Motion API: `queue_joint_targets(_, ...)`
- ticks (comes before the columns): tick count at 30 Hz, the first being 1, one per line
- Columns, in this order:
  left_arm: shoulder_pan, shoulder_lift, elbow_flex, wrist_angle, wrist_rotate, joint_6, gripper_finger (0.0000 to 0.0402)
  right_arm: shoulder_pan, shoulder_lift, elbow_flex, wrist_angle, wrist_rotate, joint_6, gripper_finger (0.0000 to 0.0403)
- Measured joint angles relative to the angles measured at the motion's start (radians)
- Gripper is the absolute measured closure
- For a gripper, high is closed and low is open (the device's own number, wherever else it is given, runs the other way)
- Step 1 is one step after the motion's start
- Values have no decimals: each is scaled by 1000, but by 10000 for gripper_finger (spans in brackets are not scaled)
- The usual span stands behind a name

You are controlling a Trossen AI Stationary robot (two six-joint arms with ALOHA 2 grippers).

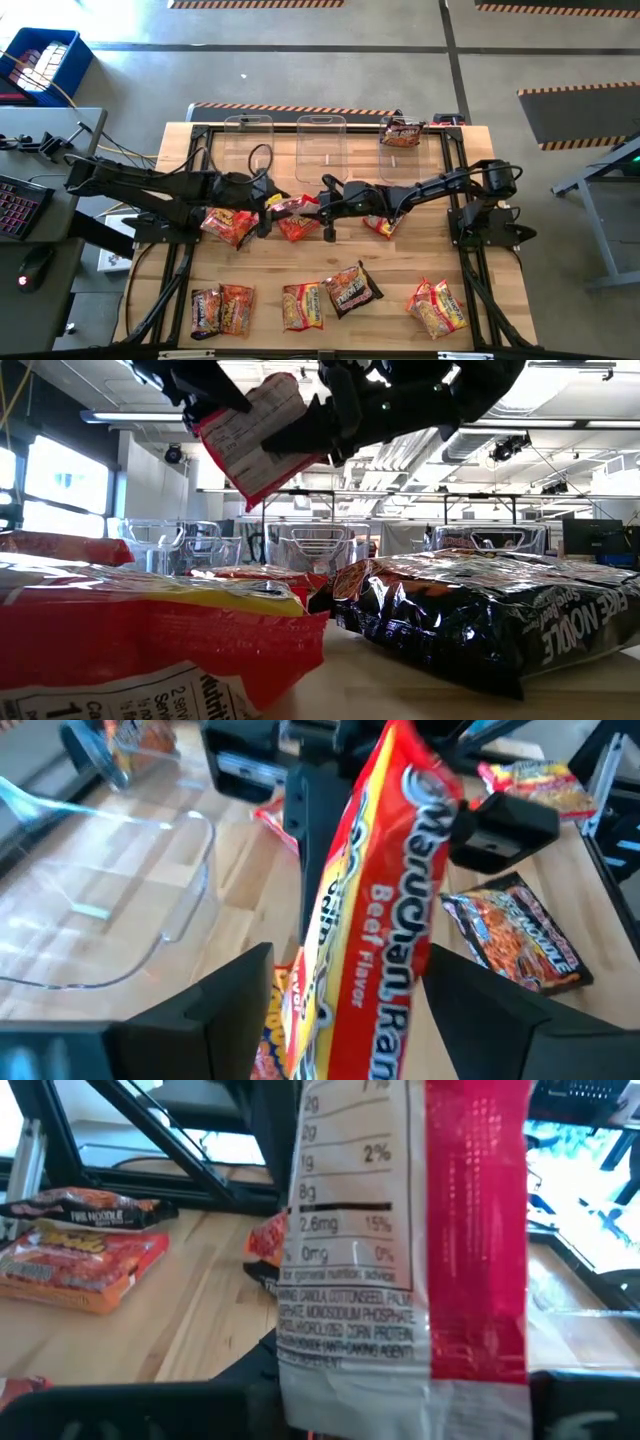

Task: Sort Maruchan noodles
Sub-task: Put the red noodle pack into the middle transparent bin

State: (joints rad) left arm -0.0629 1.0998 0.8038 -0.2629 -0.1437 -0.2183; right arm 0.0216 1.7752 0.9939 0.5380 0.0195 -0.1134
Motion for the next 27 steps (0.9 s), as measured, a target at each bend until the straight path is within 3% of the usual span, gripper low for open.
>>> queue_joint_targets(7, 57, 122, 112, -51, 213, -15, 164, 0, 0, 0, 6, -9, -7, 307)
queue_joint_targets(11, 88, 162, 178, -139, 225, 22, 203, 1, 0, 0, 7, 24, 1, 301)
queue_joint_targets(18, 142, 170, 252, -267, 245, 101, 310, 2, 0, 3, 16, 77, 4, 264)
queue_joint_targets(21, 175, 163, 302, -341, 254, 147, 322, 1, -25, 3, -1, 89, 1, 248)
queue_joint_targets(24, 221, 164, 363, -414, 258, 221, 322, 1, -104, 2, -110, 151, -24, 234)
queue_joint_targets(27, 287, 185, 439, -474, 291, 312, 322, 11, -226, 3, -279, 303, -87, 227)
